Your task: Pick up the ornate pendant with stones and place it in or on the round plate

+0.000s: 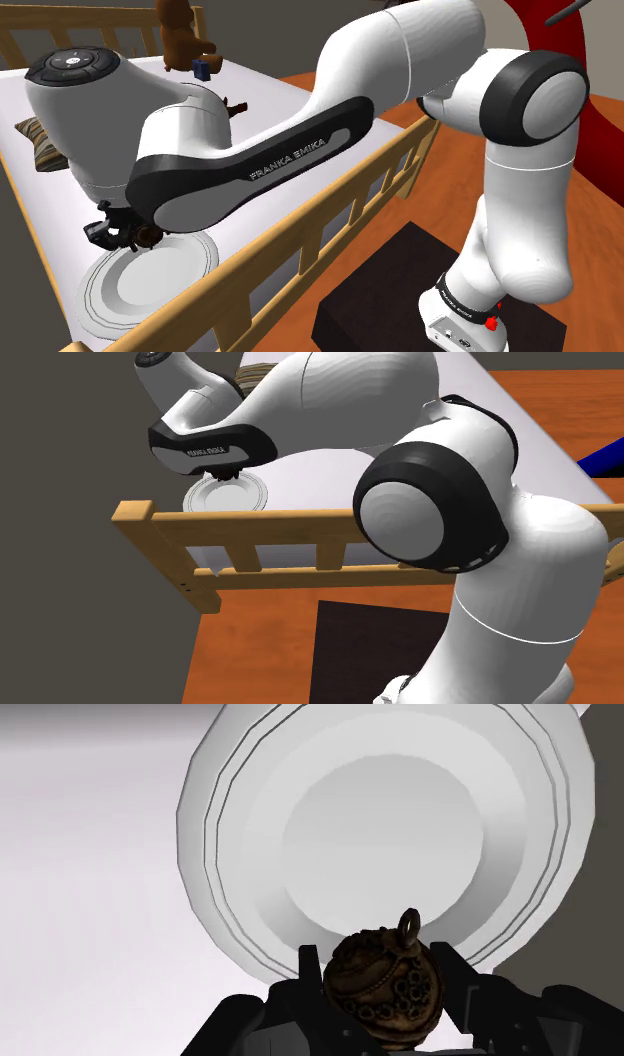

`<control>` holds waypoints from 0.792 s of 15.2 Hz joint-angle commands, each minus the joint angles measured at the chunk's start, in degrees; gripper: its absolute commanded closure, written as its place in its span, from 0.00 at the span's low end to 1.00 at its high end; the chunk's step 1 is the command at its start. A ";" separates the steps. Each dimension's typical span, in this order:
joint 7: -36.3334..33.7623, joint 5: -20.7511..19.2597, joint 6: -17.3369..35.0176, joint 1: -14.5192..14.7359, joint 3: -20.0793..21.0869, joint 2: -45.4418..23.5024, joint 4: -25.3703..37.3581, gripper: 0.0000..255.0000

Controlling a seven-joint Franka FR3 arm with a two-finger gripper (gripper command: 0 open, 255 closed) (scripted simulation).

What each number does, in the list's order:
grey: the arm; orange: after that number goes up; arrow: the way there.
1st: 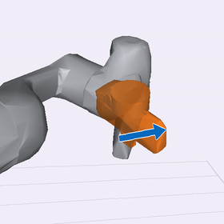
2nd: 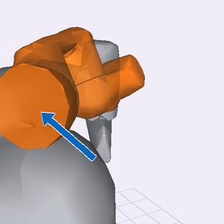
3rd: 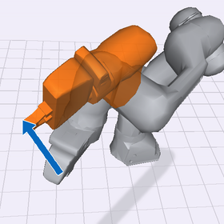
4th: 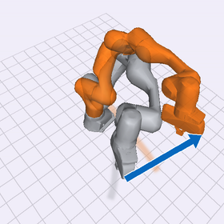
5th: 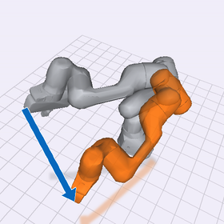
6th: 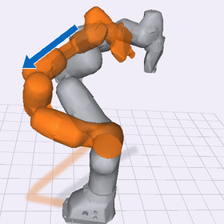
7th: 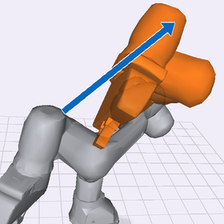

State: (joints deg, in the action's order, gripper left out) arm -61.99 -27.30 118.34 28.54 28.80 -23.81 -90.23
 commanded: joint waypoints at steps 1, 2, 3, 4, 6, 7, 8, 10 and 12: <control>-1.32 -0.74 -1.61 1.78 0.07 -1.59 2.67 1.00; -1.56 -0.93 -0.98 1.78 -0.03 -1.77 2.17 1.00; -1.82 -1.14 -0.35 1.78 -0.12 -1.96 1.67 1.00; -2.07 -1.35 0.25 1.78 -0.22 -2.17 1.22 1.00; -2.58 -1.80 1.46 1.81 -0.43 -2.61 0.34 1.00; -2.85 -2.04 2.05 1.83 -0.55 -2.85 -0.07 1.00; -3.11 -2.28 2.64 1.86 -0.66 -3.10 -0.47 1.00; -3.65 -2.78 3.80 1.93 -0.91 -3.62 -1.22 1.00; -4.20 -3.31 4.93 2.02 -1.17 -4.19 -1.92 1.00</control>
State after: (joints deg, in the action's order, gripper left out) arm -65.80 -30.31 122.67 30.45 27.76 -27.69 -91.79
